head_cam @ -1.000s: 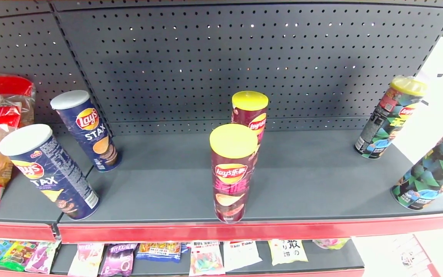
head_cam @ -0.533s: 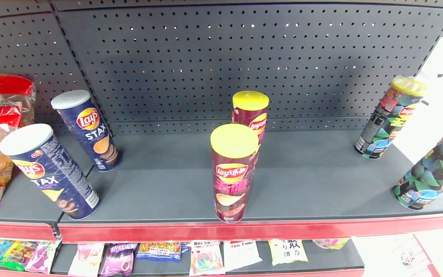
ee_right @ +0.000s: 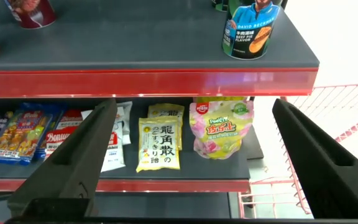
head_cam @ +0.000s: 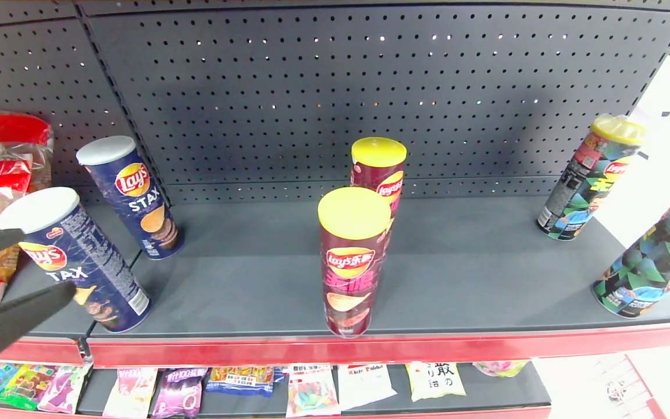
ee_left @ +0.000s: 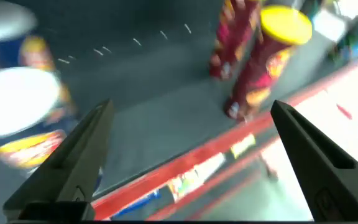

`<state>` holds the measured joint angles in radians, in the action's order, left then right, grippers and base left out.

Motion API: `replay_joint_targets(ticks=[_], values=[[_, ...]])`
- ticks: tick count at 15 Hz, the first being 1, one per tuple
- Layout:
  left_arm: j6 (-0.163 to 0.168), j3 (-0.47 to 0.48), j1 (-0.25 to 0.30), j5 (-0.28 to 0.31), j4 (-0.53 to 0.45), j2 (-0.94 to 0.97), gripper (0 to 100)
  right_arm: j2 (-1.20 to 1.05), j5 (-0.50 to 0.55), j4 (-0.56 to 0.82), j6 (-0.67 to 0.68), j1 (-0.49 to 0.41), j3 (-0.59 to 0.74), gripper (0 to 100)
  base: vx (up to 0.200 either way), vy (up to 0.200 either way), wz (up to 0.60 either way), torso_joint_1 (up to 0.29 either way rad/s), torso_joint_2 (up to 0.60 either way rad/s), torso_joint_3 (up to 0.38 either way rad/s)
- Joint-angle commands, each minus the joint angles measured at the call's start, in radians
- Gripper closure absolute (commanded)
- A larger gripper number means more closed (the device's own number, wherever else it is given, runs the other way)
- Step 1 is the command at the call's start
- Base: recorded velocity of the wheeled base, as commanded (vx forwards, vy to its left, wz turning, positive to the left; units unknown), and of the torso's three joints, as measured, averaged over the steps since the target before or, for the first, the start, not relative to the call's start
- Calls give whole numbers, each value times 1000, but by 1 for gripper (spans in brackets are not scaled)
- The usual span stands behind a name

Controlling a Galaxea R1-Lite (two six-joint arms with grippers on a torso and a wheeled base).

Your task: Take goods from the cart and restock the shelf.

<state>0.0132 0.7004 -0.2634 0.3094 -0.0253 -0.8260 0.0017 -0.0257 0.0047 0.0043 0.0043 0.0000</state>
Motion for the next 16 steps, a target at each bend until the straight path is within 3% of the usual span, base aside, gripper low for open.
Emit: replay_joint_targets(ticks=[1,2,3,5,6,9,13,14,15,16], values=[[14,28,-97,2,2,-170,0,0,0,0,0,0,0,0,0,0,0,0,0,0],[40,30,-106,2,2,-208,0,0,0,0,0,0,0,0,0,0,0,0,0,0],[87,30,-106,-3,2,-265,0,0,0,0,0,0,0,0,0,0,0,0,0,0],[117,40,-109,-3,7,-329,0,0,0,0,0,0,0,0,0,0,0,0,0,0],[162,56,-117,-3,7,-378,0,0,0,0,0,0,-2,0,0,0,0,0,0,0],[251,85,-117,-1,7,-481,0,0,0,0,0,0,0,0,0,0,0,0,0,0],[340,171,-119,2,7,-670,0,0,0,0,0,0,-2,0,0,0,0,0,0,0],[349,179,-119,2,7,-680,0,0,0,0,0,0,-2,0,0,0,0,0,0,0],[393,205,-128,13,7,-734,0,0,0,0,0,0,0,0,0,0,0,0,0,0],[416,209,-131,42,7,-760,0,0,0,0,0,0,0,0,0,0,0,0,0,0]])
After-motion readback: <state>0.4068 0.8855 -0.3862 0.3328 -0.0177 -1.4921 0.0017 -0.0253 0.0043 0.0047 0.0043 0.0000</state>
